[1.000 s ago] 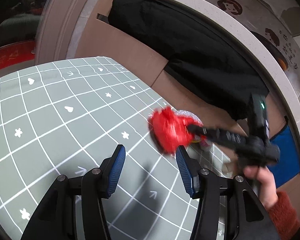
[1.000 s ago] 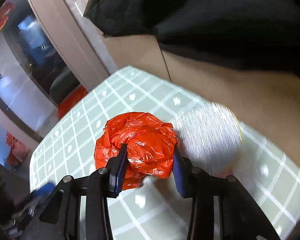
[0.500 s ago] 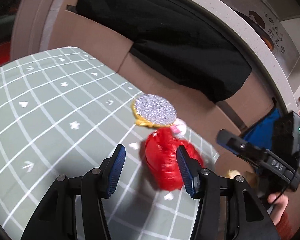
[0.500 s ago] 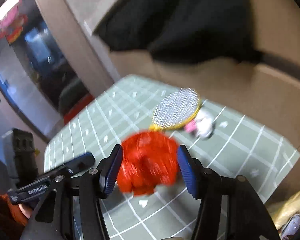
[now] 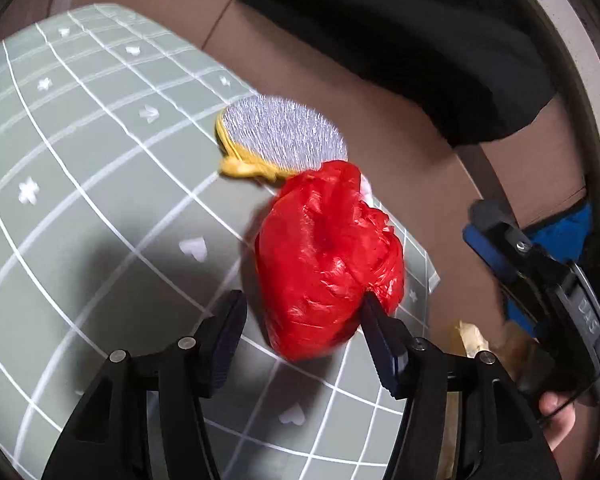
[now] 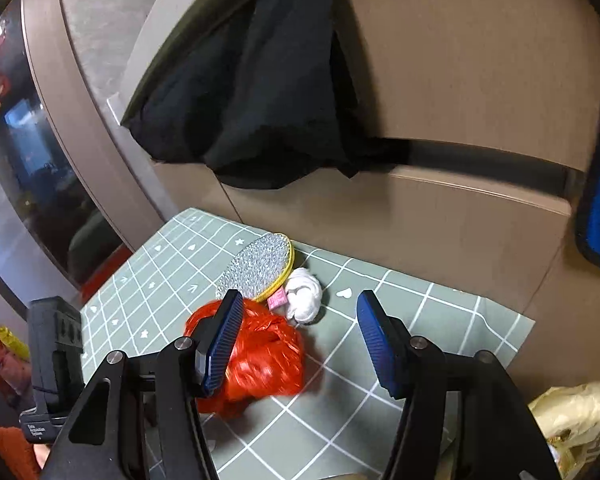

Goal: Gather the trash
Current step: 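Grasp the silver round scrubber with the right gripper while left gripper holds the red bag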

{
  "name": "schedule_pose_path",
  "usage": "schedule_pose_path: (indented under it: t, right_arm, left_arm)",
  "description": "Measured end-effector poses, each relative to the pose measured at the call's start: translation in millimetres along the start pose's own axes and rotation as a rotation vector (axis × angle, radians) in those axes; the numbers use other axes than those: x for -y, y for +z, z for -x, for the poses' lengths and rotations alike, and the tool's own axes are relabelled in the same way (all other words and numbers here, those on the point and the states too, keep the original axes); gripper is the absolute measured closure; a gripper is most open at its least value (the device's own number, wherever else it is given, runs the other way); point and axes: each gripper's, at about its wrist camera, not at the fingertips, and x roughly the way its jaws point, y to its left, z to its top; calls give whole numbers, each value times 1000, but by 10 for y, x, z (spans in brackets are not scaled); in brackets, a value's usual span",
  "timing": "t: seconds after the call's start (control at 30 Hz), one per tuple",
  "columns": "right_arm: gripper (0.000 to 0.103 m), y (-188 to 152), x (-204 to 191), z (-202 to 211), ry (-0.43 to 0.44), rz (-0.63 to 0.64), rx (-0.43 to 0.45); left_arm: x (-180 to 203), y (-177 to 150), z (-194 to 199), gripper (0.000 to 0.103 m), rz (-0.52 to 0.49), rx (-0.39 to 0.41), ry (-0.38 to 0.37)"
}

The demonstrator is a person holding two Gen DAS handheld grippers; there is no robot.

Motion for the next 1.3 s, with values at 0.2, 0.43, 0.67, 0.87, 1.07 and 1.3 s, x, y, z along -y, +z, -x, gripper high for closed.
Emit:
schedule_pose_path:
  t: [0.2,0.43,0.67,0.87,1.07,1.3]
  right_arm:
    - [46,170,-181,-501,10,82,-91]
    - [47,182,-221,-1202,4,61,-171]
    - [52,39,-250,-1394,-6,32,-262]
    - [82,-235,-478,-1010,42,103,-321]
    - [87,-532,-717,-246,77,151,-257]
    - [87,-892,-889,448,67,209,-235]
  left_arm:
    - [-148,-64,258,65,-15,-4,-21]
    - [-488,-273,853,66,37,117,12]
    - [-626,-319,1225,66,117,272,5]
    - [-615,-374,1393,66,99,300,-9]
    - [-564,-448,1528,66,67,324,-16]
    - [-417,-533,1727,66,18,361,-25]
